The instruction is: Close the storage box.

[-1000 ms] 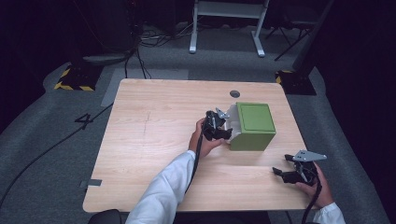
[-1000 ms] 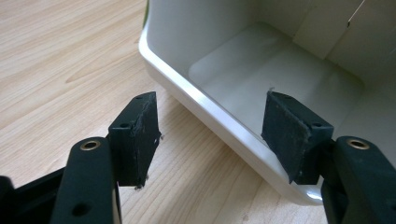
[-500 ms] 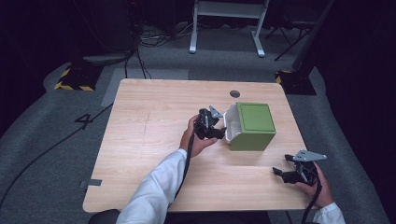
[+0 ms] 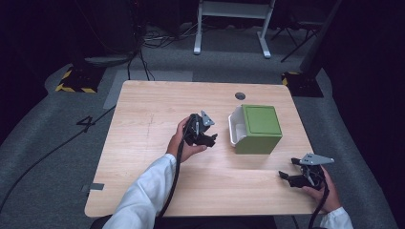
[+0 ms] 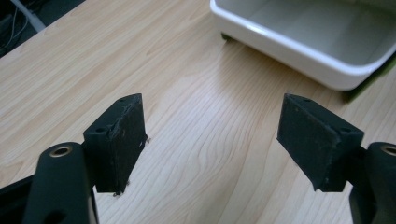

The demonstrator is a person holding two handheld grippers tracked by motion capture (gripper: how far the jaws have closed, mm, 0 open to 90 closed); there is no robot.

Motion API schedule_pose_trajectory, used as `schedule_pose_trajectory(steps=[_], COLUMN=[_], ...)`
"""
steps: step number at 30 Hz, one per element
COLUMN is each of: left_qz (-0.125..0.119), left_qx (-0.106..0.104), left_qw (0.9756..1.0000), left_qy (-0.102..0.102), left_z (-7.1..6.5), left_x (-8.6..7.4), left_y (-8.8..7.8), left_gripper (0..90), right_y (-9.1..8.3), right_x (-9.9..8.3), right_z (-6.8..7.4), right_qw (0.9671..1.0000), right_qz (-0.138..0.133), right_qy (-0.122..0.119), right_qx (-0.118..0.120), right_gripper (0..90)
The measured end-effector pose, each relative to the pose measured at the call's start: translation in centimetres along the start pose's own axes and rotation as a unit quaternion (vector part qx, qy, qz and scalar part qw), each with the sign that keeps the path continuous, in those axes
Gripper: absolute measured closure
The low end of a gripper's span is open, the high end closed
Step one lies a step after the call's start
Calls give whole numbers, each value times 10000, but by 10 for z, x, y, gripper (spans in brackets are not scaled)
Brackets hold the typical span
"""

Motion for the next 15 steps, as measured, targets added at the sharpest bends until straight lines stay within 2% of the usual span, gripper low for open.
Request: schedule_pose_trajectory(steps=[3, 5, 8, 11, 13, 14, 15], left_qz=[14, 118, 143, 222, 193, 226, 259], left_qx=[42, 110, 198, 245, 299, 365, 405], left_qw=[9999, 9998, 9996, 9992, 9991, 9983, 9979], left_qy=[99, 139, 124, 208, 246, 398, 439], left_z=[4, 7, 11, 14, 15, 16, 17], left_x=[-8, -14, -23, -33, -37, -43, -46], left_y=[-6, -10, -16, -21, -23, -27, -29], left_gripper=[217, 202, 181, 178, 176, 175, 175], right_y=[0, 0, 0, 0, 0, 0, 0], right_x=[0, 0, 0, 0, 0, 0, 0], right_z=[0, 0, 0, 0, 0, 0, 0], right_qw=[10000, 10000, 10000, 10000, 10000, 10000, 10000], right_qz=[1, 3, 3, 0, 0, 4, 5], right_qy=[0, 4, 10, 2, 5, 12, 14], right_qx=[0, -2, 2, 0, 2, 2, 6], right_gripper=[156, 156, 156, 156, 155, 155, 155])
Point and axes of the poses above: each handheld gripper's, and its own axes: y roughly forward along the jaws, x roughly out of its top, z roughly to its left, the point moved 4 cm from there along y, roughly forward along the jaws, and after that the axes turned 6 degrees about x, right-handed, at the moved point
